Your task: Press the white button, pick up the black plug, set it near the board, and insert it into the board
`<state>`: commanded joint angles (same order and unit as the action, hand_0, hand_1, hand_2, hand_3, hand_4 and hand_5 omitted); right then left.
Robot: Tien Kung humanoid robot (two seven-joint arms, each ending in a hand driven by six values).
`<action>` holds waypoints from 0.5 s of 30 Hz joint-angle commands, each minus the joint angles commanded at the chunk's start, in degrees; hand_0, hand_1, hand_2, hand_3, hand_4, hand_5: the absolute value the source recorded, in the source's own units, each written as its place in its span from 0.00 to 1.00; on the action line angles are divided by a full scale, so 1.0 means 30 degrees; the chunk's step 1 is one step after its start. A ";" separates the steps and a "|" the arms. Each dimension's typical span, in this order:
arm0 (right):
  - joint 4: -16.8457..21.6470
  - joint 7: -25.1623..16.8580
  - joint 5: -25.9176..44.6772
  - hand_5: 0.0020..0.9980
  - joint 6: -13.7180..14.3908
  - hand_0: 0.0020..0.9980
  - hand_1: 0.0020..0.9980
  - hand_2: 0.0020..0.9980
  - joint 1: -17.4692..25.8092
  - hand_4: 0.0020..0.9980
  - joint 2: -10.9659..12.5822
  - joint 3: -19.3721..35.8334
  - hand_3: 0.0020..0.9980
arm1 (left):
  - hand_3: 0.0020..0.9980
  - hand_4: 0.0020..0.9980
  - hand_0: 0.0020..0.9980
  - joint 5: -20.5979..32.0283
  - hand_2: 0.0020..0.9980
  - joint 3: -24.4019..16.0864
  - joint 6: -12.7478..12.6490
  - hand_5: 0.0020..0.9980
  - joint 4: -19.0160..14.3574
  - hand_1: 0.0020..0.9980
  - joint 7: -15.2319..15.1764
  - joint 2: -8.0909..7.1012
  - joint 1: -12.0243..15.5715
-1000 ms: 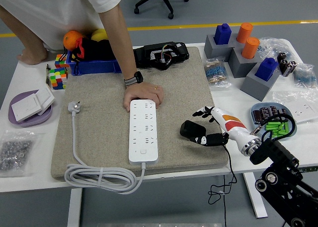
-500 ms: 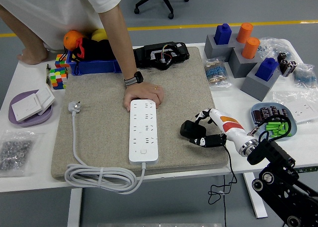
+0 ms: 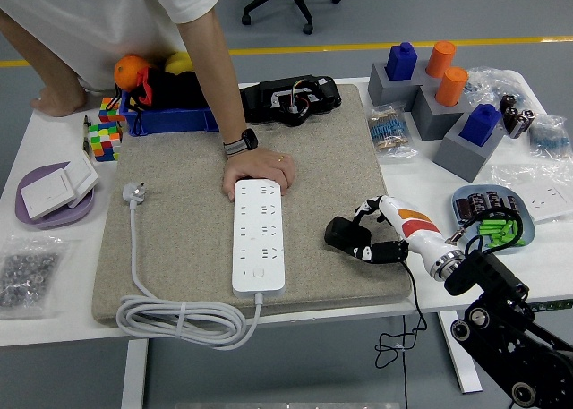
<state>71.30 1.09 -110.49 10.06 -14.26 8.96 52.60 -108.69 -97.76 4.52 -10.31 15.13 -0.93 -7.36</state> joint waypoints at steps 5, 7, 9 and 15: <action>-0.0064 -0.0217 0.0084 0.08 0.0125 0.51 0.65 0.63 -0.0011 0.88 -0.0007 -0.0275 0.46 | 0.80 0.58 0.83 0.0014 0.76 0.0005 0.0007 0.48 0.0000 0.79 0.0016 0.0009 0.0035; -0.0053 -0.0404 0.0127 0.08 0.0235 0.51 0.65 0.63 0.0008 0.88 -0.0009 -0.0378 0.46 | 0.80 0.58 0.83 -0.0013 0.76 0.0005 0.0014 0.48 0.0000 0.79 0.0024 0.0006 0.0051; -0.0035 -0.0583 0.0195 0.08 0.0354 0.51 0.65 0.63 0.0024 0.88 -0.0013 -0.0459 0.46 | 0.80 0.58 0.83 -0.0019 0.76 0.0016 0.0020 0.48 0.0000 0.79 0.0031 -0.0001 0.0066; -0.0042 -0.1329 0.0361 0.00 0.0942 0.44 0.56 0.58 -0.0005 0.85 0.0006 -0.0693 0.44 | 0.80 0.58 0.83 -0.0035 0.76 0.0048 0.0031 0.48 0.0000 0.79 0.0033 -0.0041 0.0052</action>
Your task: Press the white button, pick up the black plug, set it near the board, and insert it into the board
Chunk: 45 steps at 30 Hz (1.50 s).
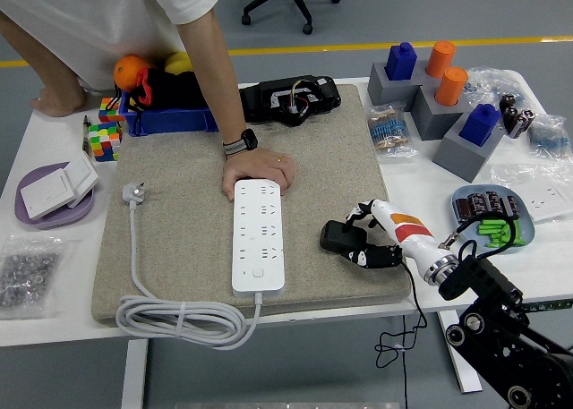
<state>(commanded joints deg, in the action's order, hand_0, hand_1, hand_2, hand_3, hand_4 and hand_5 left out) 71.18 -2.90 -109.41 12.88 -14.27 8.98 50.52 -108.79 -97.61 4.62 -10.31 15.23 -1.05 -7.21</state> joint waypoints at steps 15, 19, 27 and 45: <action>-0.0146 -0.0653 0.0235 0.00 0.0699 0.27 0.40 0.40 0.0078 0.80 0.0057 -0.0157 0.36 | 0.80 0.58 0.83 -0.0019 0.76 0.0017 0.0013 0.48 0.0000 0.79 0.0006 0.0007 0.0049; 0.0191 -0.0791 0.0361 0.00 0.0800 0.27 0.39 0.39 0.0171 0.78 0.0090 0.0008 0.38 | 0.80 0.58 0.83 -0.0016 0.76 -0.0010 0.0005 0.48 0.0000 0.79 0.0002 0.0029 0.0086; 0.2296 -0.0708 0.0596 0.00 0.0816 0.27 0.39 0.39 0.0009 0.77 0.0244 -0.0092 0.40 | 0.80 0.58 0.83 -0.0054 0.76 -0.0122 -0.0014 0.48 0.0000 0.79 0.0001 0.0047 0.0104; 0.3385 0.0056 0.1327 0.00 0.0208 0.28 0.40 0.39 -0.2561 0.81 0.0170 -0.3477 0.53 | 0.80 0.58 0.83 0.0003 0.76 -0.0127 -0.0021 0.48 0.0000 0.79 -0.0002 -0.0038 -0.0019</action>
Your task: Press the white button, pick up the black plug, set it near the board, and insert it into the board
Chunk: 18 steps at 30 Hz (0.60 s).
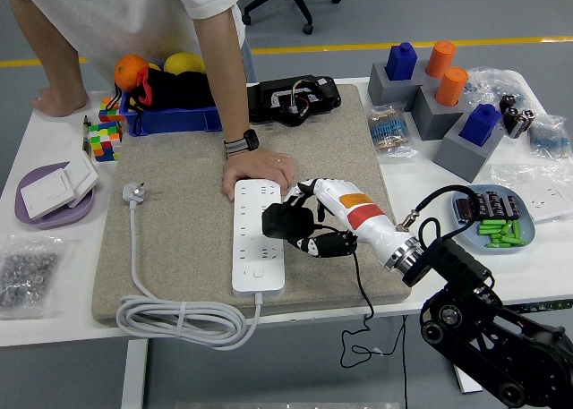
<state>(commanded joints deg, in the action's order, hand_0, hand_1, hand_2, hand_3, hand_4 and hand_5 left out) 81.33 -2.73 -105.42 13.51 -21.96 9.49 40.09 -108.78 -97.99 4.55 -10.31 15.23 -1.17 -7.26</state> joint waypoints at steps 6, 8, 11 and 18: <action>-0.0554 0.0065 0.0098 0.00 -0.0129 0.27 0.40 0.39 -0.0438 0.82 0.0026 -0.0592 0.54 | 0.80 0.58 0.83 0.0175 0.76 0.0000 -0.0035 0.48 0.0000 0.79 0.0000 -0.0016 -0.0006; -0.0842 0.0107 0.0131 0.00 -0.0211 0.27 0.40 0.39 -0.0630 0.82 0.0097 -0.0846 0.54 | 0.80 0.58 0.83 0.0216 0.76 -0.0008 -0.0050 0.48 0.0000 0.79 -0.0006 -0.0031 -0.0003; -0.1205 0.0150 0.0095 0.00 -0.0350 0.28 0.39 0.39 -0.0918 0.82 0.0259 -0.1207 0.54 | 0.80 0.58 0.83 0.0100 0.76 -0.0048 -0.0039 0.48 0.0000 0.79 0.0005 -0.0051 -0.0037; -0.1475 0.0200 -0.0084 0.00 -0.0525 0.28 0.39 0.39 -0.1409 0.82 0.0504 -0.1951 0.54 | 0.80 0.57 0.83 0.0083 0.76 -0.0047 -0.0037 0.48 0.0000 0.79 0.0010 -0.0053 -0.0062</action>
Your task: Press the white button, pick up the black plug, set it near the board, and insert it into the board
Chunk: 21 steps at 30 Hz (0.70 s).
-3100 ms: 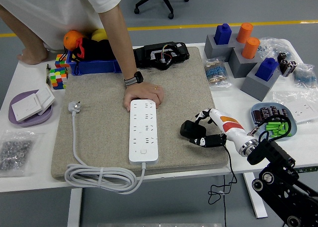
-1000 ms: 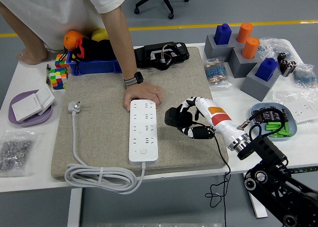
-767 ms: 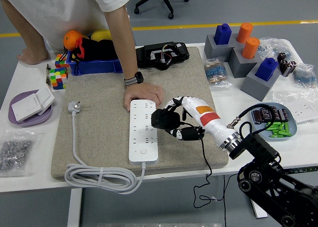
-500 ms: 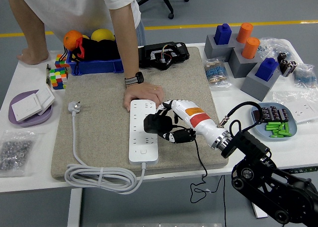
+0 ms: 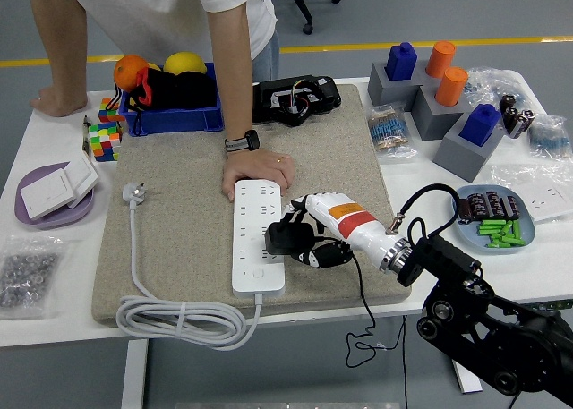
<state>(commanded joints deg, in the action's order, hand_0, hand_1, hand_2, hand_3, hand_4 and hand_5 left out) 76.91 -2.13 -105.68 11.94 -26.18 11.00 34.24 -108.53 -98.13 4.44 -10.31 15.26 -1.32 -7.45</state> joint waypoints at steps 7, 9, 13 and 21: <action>-0.0145 0.0042 -0.0069 0.00 -0.0045 0.27 0.39 0.39 -0.0612 0.81 -0.0088 -0.0766 0.54 | 0.80 0.57 0.83 -0.0094 0.76 -0.0023 0.0014 0.48 0.0000 0.79 0.0005 -0.0020 -0.0019; -0.0201 0.0036 -0.0096 0.00 -0.0040 0.27 0.39 0.39 -0.0738 0.81 -0.0214 -0.0870 0.54 | 0.80 0.57 0.83 -0.0085 0.76 -0.0039 0.0014 0.48 0.0000 0.79 0.0007 -0.0019 -0.0010; -0.0392 0.0057 -0.0227 0.00 -0.0041 0.27 0.39 0.38 -0.0923 0.81 -0.0432 -0.0962 0.55 | 0.80 0.57 0.83 0.0020 0.76 -0.0004 0.0008 0.48 0.0000 0.79 0.0011 -0.0020 -0.0014; -0.0986 0.0116 -0.0398 0.00 -0.0094 0.27 0.39 0.38 -0.1276 0.81 -0.0495 -0.1221 0.55 | 0.80 0.57 0.83 -0.0044 0.76 0.0004 0.0019 0.48 0.0000 0.79 0.0003 -0.0033 -0.0043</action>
<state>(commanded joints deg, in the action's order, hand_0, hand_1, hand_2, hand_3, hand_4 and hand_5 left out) 73.95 -1.78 -106.87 11.65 -30.01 9.51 30.57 -108.67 -98.12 4.50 -10.31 15.27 -1.42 -7.58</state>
